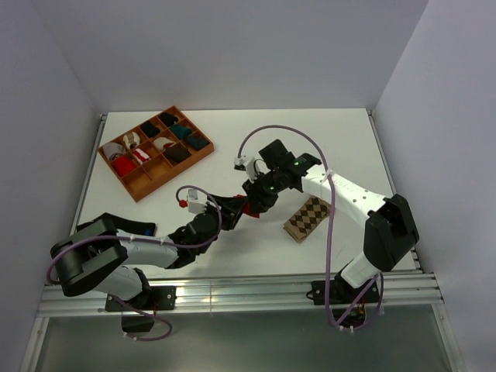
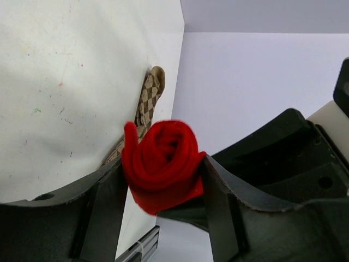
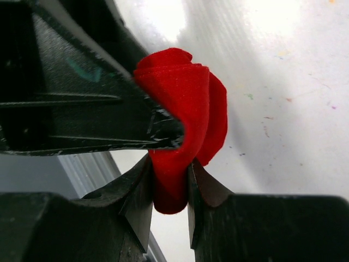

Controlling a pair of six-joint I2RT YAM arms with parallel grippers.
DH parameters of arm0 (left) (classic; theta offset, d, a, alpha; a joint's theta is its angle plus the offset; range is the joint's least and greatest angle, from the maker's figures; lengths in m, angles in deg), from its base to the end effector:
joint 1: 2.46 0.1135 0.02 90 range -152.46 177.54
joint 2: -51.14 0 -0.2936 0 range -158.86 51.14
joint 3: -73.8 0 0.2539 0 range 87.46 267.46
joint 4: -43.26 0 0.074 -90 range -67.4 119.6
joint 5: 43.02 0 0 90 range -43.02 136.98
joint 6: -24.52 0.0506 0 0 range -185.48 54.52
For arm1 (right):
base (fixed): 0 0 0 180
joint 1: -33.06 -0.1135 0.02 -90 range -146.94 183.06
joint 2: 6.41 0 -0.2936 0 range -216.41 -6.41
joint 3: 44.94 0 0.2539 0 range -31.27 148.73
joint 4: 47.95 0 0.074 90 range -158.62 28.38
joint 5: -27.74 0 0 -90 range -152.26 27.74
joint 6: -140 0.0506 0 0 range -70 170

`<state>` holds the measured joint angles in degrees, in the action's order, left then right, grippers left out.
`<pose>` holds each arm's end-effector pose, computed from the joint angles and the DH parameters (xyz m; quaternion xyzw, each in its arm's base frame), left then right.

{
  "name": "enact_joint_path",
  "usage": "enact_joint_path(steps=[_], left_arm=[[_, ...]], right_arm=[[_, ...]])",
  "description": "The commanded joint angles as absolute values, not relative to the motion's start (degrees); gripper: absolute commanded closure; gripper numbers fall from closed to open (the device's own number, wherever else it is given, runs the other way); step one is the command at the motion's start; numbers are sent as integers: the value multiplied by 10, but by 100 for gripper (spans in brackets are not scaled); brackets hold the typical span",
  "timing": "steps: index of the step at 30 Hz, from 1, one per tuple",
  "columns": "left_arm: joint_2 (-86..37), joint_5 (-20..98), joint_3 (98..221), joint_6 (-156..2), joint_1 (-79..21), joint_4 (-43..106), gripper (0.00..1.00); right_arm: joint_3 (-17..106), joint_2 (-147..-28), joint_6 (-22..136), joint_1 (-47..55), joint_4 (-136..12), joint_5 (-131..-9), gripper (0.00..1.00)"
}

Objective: Roll the socks
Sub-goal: Pick up the sock at the center of the board.

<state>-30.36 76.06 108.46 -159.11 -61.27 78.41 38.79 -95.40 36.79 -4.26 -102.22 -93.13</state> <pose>0.1588 -0.2149 0.1947 -0.3758 0.6688 -0.5472 0.3347 0.2445 0.2190 0.2826 -0.4602 0.8112 0.3040 0.1941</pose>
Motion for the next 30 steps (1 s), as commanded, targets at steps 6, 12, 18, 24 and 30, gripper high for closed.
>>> enact_joint_path(steps=[6,12,18,24,30], left_arm=[[-296,799,1104,-1576,-607,793,42],[-296,794,1098,-1573,-607,792,56],[-288,788,1101,-1558,-607,768,84],[-268,782,1115,-1534,-605,721,100],[-256,766,1094,-1499,-594,753,100]], right_arm=[[394,-939,354,-67,-1065,-1029,100],[392,-947,368,-67,-1052,-1013,100],[397,-962,368,-67,-1049,-1008,100],[400,-965,366,-67,-1047,-995,100],[414,-959,350,-63,-1061,-1007,56]])
